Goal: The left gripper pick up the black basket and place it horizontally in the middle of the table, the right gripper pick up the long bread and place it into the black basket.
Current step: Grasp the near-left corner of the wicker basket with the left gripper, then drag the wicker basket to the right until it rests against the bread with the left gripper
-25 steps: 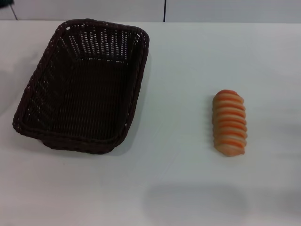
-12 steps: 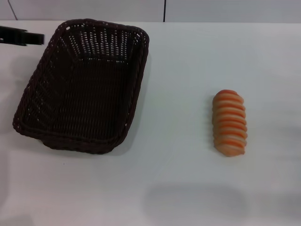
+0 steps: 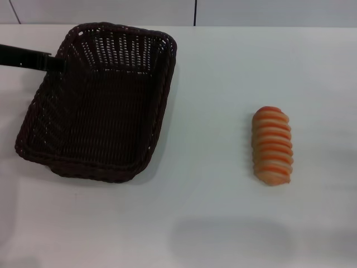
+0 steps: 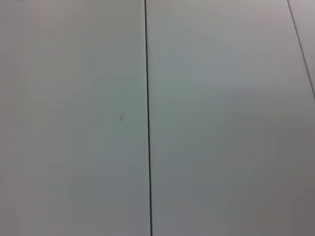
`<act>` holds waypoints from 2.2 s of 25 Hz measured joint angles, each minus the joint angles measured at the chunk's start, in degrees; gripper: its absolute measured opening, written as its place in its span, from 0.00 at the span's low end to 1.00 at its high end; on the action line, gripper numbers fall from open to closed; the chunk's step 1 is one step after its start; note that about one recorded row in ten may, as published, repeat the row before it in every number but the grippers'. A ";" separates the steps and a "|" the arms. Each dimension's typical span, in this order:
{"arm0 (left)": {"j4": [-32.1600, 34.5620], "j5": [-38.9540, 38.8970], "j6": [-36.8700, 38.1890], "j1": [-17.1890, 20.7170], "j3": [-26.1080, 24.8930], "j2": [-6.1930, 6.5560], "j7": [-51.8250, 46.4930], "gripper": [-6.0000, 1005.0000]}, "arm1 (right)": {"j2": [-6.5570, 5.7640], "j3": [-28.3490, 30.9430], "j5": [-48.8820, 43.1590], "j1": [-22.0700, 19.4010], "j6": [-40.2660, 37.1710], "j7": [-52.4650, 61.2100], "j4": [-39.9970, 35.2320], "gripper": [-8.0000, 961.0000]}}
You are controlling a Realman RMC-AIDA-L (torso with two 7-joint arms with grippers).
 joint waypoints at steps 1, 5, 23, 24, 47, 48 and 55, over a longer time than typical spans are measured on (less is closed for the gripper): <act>1.00 0.56 0.78 0.00 0.24 -0.01 -0.02 0.67 | -0.01 -0.04 0.00 0.01 0.00 0.00 0.00 0.74; 2.47 1.22 1.78 0.00 0.57 -0.03 -0.03 0.67 | -0.05 -0.05 0.00 0.00 -0.02 0.00 0.03 0.74; 8.46 2.72 5.83 0.00 2.20 0.03 0.52 0.66 | -0.11 -0.05 0.00 0.29 -0.68 0.00 -0.05 0.74; 8.80 2.72 6.00 -0.04 2.30 0.03 0.54 0.66 | -0.11 -0.05 0.00 0.33 -0.68 0.00 -0.06 0.74; 8.08 2.16 5.76 -0.50 2.45 0.18 4.85 0.31 | -0.11 -0.05 0.01 0.26 -0.79 0.00 -0.18 0.74; 7.23 1.82 5.13 -0.62 2.23 0.20 5.94 0.29 | -0.11 -0.05 0.01 0.20 -0.85 0.00 -0.15 0.74; 3.52 -3.08 -1.02 -3.01 -4.34 0.49 13.13 0.20 | -0.11 -0.05 0.01 -0.01 -1.39 0.00 -0.02 0.74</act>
